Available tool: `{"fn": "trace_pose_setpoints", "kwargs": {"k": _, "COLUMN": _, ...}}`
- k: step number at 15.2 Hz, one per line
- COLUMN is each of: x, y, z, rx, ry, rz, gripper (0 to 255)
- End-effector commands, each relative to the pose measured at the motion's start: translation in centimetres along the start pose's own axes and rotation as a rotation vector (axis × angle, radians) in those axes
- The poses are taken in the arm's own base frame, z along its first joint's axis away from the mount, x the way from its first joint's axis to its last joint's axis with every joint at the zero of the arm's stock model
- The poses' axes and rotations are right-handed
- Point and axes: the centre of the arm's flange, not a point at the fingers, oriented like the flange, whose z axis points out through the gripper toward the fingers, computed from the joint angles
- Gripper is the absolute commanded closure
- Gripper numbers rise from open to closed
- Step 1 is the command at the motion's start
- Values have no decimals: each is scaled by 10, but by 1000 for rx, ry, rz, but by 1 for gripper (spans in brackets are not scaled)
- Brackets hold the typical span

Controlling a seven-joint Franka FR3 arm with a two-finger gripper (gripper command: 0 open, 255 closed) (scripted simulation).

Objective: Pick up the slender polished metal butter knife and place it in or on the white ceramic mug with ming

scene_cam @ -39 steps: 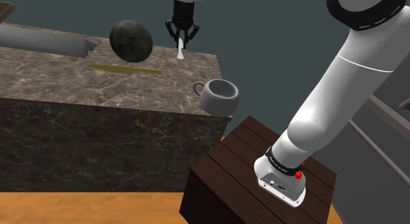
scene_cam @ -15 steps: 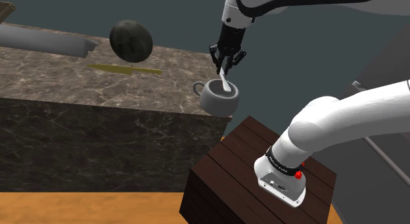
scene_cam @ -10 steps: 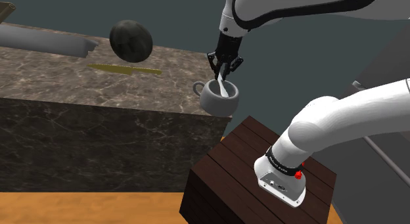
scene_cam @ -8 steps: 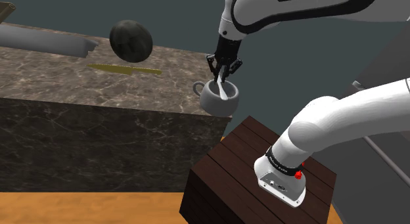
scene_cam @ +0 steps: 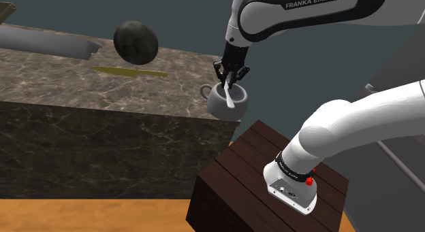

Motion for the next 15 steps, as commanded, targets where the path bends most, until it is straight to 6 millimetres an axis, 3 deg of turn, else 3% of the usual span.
{"fn": "trace_pose_setpoints", "kwargs": {"k": 1, "x": 0, "y": 0, "z": 1, "rx": -1, "ry": -1, "rz": 1, "gripper": 255}}
{"fn": "trace_pose_setpoints", "kwargs": {"k": 2, "x": 0, "y": 0, "z": 1, "rx": -1, "ry": -1, "rz": 1, "gripper": 255}}
{"fn": "trace_pose_setpoints", "kwargs": {"k": 3, "x": 0, "y": 0, "z": 1, "rx": -1, "ry": -1, "rz": 1, "gripper": 0}}
{"fn": "trace_pose_setpoints", "kwargs": {"k": 8, "x": 0, "y": 0, "z": 1, "rx": -1, "ry": -1, "rz": 1, "gripper": 0}}
{"fn": "trace_pose_setpoints", "kwargs": {"k": 12, "x": 0, "y": 0, "z": -49, "rx": -1, "ry": -1, "rz": 1, "gripper": 0}}
{"fn": "trace_pose_setpoints", "kwargs": {"k": 15, "x": 0, "y": 0, "z": -49, "rx": -1, "ry": -1, "rz": 1, "gripper": 0}}
